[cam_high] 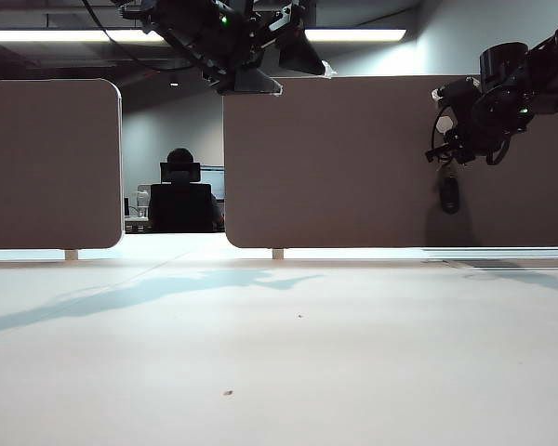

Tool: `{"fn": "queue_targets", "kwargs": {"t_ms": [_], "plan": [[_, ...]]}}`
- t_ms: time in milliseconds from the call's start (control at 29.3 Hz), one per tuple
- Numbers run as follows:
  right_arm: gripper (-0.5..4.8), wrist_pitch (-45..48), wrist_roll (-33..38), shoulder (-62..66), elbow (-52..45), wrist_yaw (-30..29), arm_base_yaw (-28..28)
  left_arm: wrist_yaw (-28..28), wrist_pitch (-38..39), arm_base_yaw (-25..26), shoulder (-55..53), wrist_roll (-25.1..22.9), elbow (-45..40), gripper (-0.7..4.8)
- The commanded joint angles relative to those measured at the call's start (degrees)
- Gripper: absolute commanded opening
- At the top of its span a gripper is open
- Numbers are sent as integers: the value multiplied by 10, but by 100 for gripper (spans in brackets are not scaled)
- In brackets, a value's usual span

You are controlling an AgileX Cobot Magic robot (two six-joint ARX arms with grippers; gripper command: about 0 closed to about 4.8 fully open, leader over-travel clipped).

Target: Hang the bunch of keys on the hook.

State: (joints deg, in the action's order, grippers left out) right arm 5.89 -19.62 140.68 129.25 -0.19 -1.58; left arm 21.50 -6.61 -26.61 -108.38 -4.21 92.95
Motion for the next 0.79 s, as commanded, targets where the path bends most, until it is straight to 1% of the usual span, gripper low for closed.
{"fn": "queue_targets", "kwargs": {"t_ms": [34,68,102,137,341,512,546,581,649,683,717,785], "plan": [[163,4,1,-10,3,17,-5,4,-7,-1,3,1,3,479],[222,3,1,-12,3,17,-5,4,-7,-1,3,1,3,479],[249,3,1,-15,3,17,-4,4,-7,-1,3,1,3,479],[263,3,1,-17,3,17,-4,5,-7,-1,3,1,3,479],[268,-16,0,-39,3,18,-5,7,-5,-1,3,2,3,479],[271,-80,-3,-70,3,31,-5,8,2,-6,7,4,3,479],[263,-96,-4,-77,3,32,-4,8,6,-8,9,4,3,479],[231,-110,-4,-84,3,31,-3,10,12,-9,15,5,3,479],[41,-137,-4,-102,2,30,-3,10,29,-9,32,6,3,473],[-15,-146,-3,-109,2,28,-2,10,37,-9,42,6,3,420],[-5,-153,-3,-118,2,29,0,10,48,-9,55,6,3,346],[-5,-166,2,-133,2,28,0,10,67,-9,76,6,3,225]]}}
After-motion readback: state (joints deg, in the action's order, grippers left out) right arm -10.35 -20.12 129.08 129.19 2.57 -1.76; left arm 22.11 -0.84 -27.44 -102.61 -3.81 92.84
